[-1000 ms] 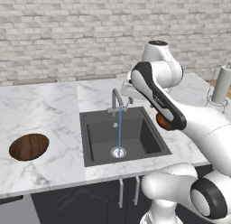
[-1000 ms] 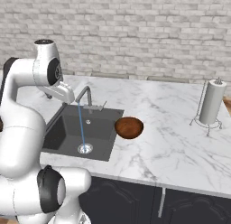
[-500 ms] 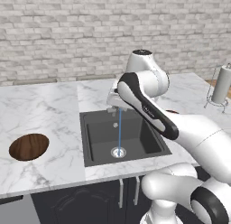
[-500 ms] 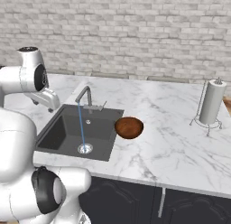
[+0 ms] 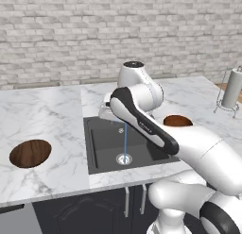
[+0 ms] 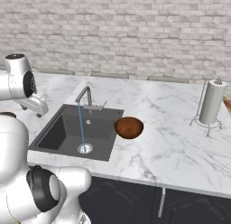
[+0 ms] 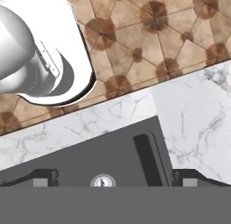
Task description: Rinse each bowl for a few seconds and place them down in the sink or on the counter.
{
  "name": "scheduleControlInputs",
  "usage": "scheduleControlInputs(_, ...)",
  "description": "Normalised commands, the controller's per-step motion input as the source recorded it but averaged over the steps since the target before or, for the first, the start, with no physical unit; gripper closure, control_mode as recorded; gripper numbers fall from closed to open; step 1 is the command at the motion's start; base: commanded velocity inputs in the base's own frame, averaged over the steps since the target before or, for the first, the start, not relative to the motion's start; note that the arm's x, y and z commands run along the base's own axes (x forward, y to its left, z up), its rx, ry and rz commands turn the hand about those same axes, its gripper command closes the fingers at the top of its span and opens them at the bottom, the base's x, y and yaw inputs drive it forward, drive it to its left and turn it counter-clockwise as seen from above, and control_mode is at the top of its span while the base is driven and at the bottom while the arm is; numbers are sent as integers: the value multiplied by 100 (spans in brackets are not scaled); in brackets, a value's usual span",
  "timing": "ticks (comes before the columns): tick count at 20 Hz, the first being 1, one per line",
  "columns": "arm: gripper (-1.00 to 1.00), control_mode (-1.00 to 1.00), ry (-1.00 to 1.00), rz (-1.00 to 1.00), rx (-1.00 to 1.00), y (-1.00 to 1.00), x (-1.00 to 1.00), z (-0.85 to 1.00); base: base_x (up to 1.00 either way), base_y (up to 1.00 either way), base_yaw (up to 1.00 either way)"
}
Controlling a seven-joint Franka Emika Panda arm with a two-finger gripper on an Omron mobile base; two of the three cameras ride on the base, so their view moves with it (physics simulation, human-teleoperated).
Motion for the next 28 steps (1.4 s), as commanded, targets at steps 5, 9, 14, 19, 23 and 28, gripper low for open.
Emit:
scheduleControlInputs(5,-100,-100,3,1,0,41,0,-22,0,0,0)
scheduleControlInputs(9,-100,-100,5,1,0,41,0,-21,0,0,0)
scheduleControlInputs(14,-100,-100,7,0,0,45,3,-23,0,0,0)
scheduleControlInputs(19,-100,-100,9,0,0,40,6,-13,0,0,0)
scheduleControlInputs(23,-100,-100,7,0,0,34,7,-10,0,0,0)
scheduleControlInputs(28,-100,-100,1,1,0,38,7,-4,0,0,0)
